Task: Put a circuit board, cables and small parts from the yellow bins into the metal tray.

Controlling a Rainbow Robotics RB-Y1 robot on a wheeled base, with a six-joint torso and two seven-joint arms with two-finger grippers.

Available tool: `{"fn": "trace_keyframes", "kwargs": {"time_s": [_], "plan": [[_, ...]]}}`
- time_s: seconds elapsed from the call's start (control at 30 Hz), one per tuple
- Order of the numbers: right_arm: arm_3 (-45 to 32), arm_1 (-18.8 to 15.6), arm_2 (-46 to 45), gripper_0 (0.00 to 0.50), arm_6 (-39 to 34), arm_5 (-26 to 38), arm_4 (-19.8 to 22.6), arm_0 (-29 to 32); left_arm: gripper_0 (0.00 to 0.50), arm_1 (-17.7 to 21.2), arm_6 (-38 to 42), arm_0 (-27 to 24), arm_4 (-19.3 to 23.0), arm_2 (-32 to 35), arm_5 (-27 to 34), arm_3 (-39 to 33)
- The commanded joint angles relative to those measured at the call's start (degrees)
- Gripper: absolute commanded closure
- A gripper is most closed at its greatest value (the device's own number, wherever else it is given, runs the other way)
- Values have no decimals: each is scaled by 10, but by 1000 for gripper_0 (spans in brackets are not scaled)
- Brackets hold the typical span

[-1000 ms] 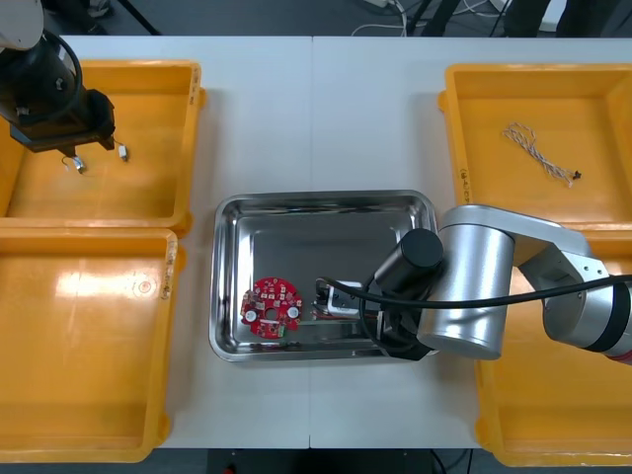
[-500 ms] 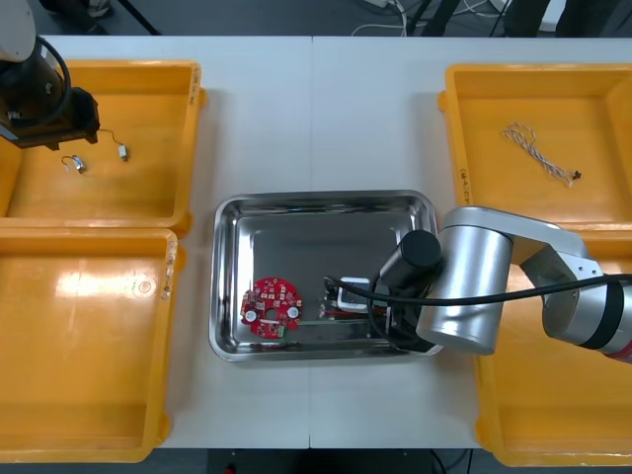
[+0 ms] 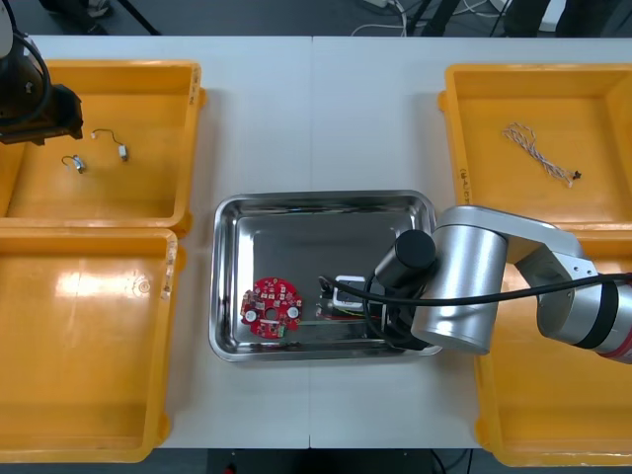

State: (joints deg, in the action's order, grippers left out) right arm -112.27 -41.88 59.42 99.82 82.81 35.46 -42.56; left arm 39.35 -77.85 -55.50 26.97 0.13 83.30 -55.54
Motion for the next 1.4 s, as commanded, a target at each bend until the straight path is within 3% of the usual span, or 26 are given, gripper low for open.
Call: {"fn": "trace_keyframes", "kwargs": {"time_s": [0.03, 0.23, 0.5, 0.63, 0.8, 1.0, 1.4], "plan": [[-7, 9, -29, 0, 25, 13, 12, -19, 0, 31, -78, -37, 5, 32, -32, 40], [-23, 23, -91, 0, 26, 89, 35, -18, 0, 32, -100, -39, 12, 38, -65, 83], [-29, 60, -221, 0, 23, 209, 106, -32, 0, 30, -103, -39, 27, 37, -89, 109], [-29, 85, -282, 0, 16, 272, 112, -45, 0, 27, -104, -39, 34, 26, -104, 122], [-29, 109, -352, 0, 6, 272, 102, -60, 0, 22, -105, -38, 41, 22, -118, 136], [-27, 109, -422, 0, -9, 272, 91, -65, 0, 19, -105, -37, 52, 7, -144, 152], [46, 58, -551, 0, -16, 272, 91, -67, 0, 18, -103, -17, 78, -37, -168, 153]]}}
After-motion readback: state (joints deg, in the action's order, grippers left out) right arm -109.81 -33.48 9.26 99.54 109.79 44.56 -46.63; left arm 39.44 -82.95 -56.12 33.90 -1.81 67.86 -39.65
